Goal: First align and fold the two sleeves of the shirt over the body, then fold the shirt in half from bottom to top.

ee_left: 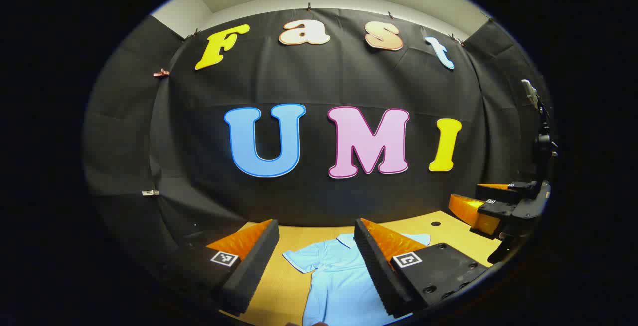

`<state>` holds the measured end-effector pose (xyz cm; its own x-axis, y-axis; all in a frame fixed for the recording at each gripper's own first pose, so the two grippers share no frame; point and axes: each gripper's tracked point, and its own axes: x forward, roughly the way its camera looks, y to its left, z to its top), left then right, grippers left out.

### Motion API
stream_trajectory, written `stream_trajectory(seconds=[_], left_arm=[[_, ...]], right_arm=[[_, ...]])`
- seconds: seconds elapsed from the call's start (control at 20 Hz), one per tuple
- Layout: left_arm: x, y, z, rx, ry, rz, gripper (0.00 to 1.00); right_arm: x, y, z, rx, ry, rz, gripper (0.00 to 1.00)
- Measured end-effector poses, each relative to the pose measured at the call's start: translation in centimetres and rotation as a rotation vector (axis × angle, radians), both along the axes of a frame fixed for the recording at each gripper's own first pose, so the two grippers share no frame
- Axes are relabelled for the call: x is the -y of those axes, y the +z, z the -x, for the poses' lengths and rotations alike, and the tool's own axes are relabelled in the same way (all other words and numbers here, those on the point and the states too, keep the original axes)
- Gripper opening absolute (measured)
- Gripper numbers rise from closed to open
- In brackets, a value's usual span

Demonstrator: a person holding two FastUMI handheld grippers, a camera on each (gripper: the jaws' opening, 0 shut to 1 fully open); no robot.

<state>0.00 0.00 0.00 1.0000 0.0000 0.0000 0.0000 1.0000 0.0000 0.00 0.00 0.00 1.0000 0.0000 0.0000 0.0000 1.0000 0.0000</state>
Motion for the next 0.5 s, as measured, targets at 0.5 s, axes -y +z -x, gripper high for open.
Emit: stream_trajectory(seconds=[0.5], left_arm=[[1.6, -0.5, -1.8, -0.011, -0.047, 0.019, 0.97]], right_arm=[[3.8, -0.7, 0.0, -0.015, -0.076, -0.012, 0.97]])
